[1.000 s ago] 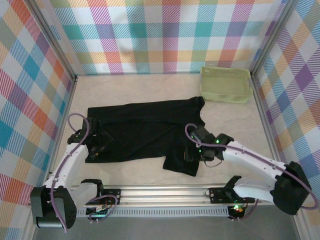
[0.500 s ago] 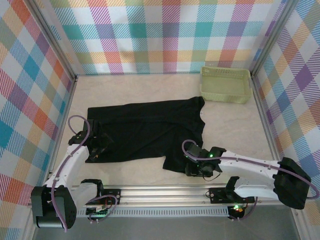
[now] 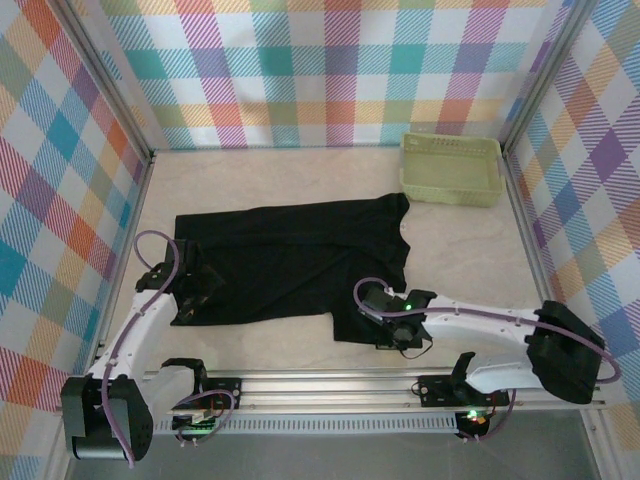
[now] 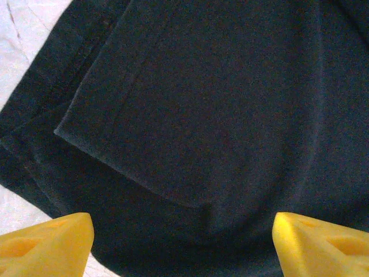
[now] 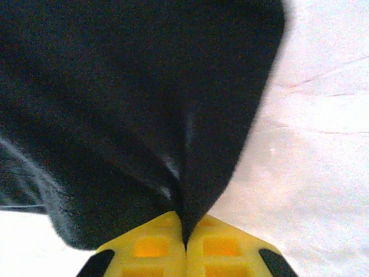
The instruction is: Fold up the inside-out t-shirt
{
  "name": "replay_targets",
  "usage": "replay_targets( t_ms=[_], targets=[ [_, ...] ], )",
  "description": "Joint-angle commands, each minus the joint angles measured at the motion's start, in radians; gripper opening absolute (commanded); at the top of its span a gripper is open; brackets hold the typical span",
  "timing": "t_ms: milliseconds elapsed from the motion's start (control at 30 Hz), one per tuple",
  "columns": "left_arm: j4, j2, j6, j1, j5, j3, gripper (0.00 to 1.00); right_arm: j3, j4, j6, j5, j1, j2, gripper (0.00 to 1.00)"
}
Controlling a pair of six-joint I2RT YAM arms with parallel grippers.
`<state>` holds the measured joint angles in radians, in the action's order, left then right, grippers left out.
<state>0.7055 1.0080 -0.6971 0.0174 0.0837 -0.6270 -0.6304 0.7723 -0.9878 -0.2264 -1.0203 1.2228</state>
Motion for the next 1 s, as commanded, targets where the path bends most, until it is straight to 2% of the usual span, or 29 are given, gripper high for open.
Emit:
replay_targets(
  t_ms=[0,133,367,633,767,967],
  targets=[
    [0.049,-0.022,-0.030,0.003,0.049,-0.026,0.81,-0.087,0.177,0.023,-0.182,0.021,-0.101,0.02],
    [0.138,-0.036,-0.072,0.004,0.127,-0.026,0.81,-0.122,0.189,0.075,-0.224,0.067,-0.154,0.00],
    [0.219,-0.072,-0.148,0.004,0.200,0.003,0.79,-0.143,0.054,0.142,-0.228,0.078,-0.142,0.00],
    [0.086,0.092,-0.167,0.004,0.119,0.052,0.72,-0.134,-0.064,0.222,-0.162,0.130,-0.097,0.00],
    [0.038,0.139,-0.190,0.003,0.157,0.050,0.63,-0.128,-0.064,0.243,-0.156,0.154,-0.098,0.00],
    [-0.018,0.242,-0.197,-0.008,0.152,0.038,0.42,-0.097,-0.044,0.246,-0.151,0.221,-0.157,0.00]
  ],
)
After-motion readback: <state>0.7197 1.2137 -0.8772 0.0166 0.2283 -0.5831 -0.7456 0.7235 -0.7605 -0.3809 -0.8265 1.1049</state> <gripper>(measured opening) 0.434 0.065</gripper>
